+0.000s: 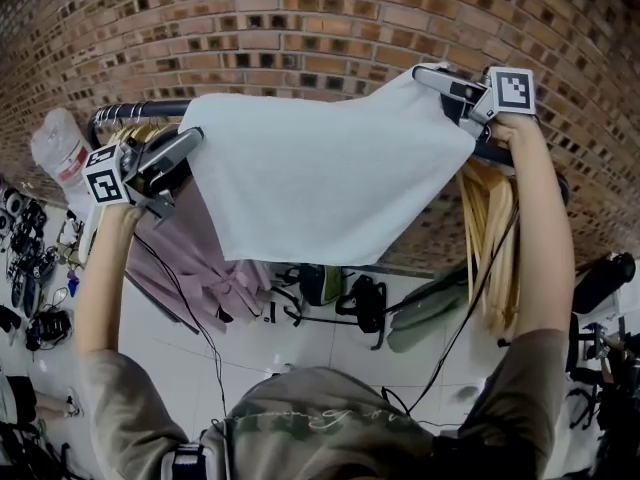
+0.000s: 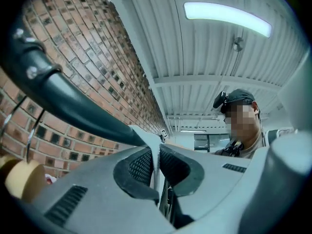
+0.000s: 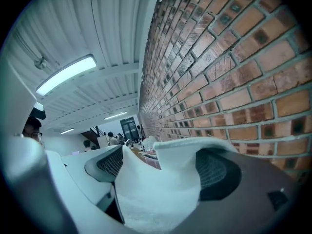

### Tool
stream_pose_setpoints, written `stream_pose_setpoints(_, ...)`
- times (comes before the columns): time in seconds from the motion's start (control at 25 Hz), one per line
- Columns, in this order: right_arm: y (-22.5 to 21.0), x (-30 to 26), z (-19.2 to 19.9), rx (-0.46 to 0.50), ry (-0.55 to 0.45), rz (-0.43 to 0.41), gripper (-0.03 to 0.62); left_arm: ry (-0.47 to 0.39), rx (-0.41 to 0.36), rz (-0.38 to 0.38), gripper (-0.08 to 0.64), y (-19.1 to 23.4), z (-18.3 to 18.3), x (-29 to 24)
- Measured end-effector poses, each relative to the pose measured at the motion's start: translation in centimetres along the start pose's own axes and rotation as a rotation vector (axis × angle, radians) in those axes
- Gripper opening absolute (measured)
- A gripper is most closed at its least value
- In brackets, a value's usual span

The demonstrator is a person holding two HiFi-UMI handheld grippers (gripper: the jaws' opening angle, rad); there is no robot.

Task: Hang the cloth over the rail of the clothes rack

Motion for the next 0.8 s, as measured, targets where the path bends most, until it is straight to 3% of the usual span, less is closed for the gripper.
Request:
stream_pose_setpoints(0.2, -0.8, 0.4, -0.1, 0.001, -0.012, 0.055, 0.472, -0.019, 0.020, -0.013, 0.018, -0.7, 0.7, 1.3)
stream_pose_setpoints(0.48, -2.4, 2.1, -0.4, -0.074, -0.066, 0.225, 0.472, -0.029, 0.030, 0.000, 0.018, -1.6, 1.1, 1.6)
stream_pose_setpoints(0.64, -2.6, 2.0, -0.5, -0.077, -0.081, 0.219, 0.472, -0.025, 0.037, 0.010, 0.018, -1.5, 1.7, 1.3)
stream_pose_setpoints(0.8, -2.2, 1.4, -1.0, 0.013, -0.080, 0.143, 0.472, -0.007, 0.031, 0.028, 0.018, -1.5, 2.2, 0.3)
Point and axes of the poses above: the fingertips, and each gripper's own axes: x backward along the fingers, y to its left, z out of its underside, the point moved 10 cm from there along x, backward along the fingers, and after that the axes turned 5 degrees about z, right-handed, at the moved point
